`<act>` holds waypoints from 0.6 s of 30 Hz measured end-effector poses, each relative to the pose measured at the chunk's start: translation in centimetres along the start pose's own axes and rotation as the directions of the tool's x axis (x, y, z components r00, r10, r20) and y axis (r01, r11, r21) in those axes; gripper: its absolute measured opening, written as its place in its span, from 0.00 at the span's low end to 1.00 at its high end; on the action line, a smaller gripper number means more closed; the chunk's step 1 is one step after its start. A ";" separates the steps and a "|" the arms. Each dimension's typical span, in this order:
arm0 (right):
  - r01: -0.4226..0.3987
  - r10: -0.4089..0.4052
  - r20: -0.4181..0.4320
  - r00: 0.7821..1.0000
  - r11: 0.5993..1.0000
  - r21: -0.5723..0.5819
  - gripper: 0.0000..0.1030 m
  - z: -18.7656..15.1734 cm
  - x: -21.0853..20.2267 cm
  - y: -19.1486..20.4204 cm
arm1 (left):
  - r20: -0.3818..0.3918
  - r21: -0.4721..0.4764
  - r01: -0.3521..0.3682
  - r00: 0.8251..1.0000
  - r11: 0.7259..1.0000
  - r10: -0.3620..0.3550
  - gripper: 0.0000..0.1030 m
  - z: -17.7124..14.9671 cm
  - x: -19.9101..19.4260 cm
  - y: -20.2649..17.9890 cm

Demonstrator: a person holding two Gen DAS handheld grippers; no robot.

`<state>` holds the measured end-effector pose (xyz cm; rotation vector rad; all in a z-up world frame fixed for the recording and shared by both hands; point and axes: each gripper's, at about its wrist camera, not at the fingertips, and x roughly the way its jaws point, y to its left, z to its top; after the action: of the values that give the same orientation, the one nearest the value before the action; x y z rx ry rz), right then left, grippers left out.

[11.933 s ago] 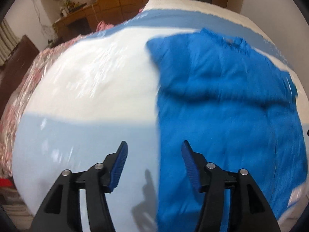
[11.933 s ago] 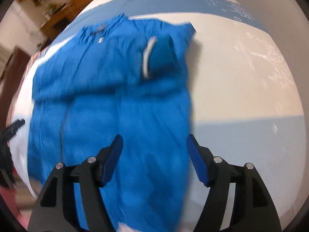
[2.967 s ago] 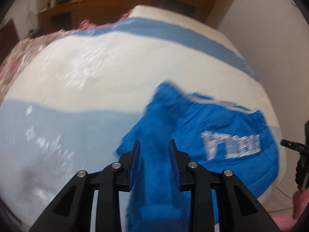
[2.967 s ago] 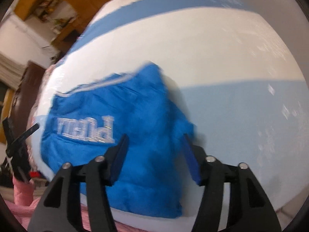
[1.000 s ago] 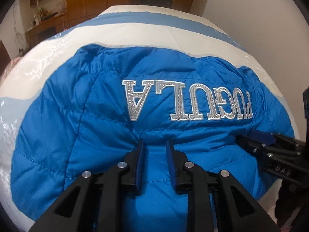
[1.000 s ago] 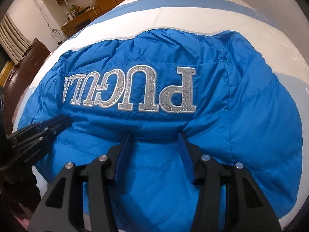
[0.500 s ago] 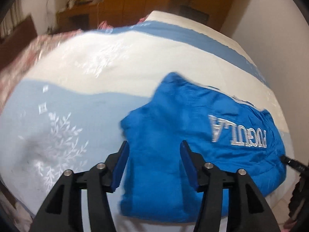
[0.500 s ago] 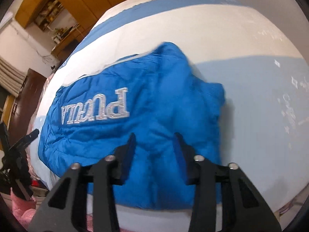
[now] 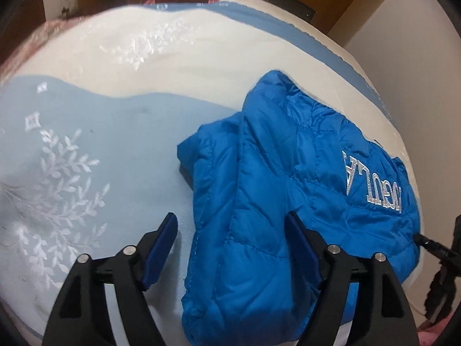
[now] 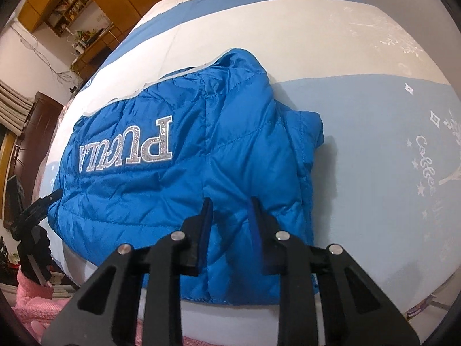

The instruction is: Fold large clothes

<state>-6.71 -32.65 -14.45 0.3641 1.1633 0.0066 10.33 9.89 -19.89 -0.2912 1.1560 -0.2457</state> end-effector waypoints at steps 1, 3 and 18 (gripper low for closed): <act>0.000 0.000 -0.007 1.000 1.000 0.003 0.23 0.0 0.2 -0.1 | -0.015 -0.020 0.026 1.000 0.999 -0.026 0.77 0.1 0.4 0.2; 0.000 0.000 -0.018 1.000 1.000 0.004 0.23 0.1 0.6 -0.2 | -0.036 -0.050 0.068 0.997 0.996 -0.070 0.77 0.2 1.2 0.5; 0.110 -0.112 -0.071 0.991 0.994 -0.024 0.23 0.6 1.4 0.8 | -0.073 0.066 -0.072 0.994 0.995 0.076 0.32 0.4 0.4 -4.8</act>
<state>-5.48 -31.82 -15.25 0.2829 1.2531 -0.0664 10.62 5.30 -18.43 -0.1841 1.2287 -0.2292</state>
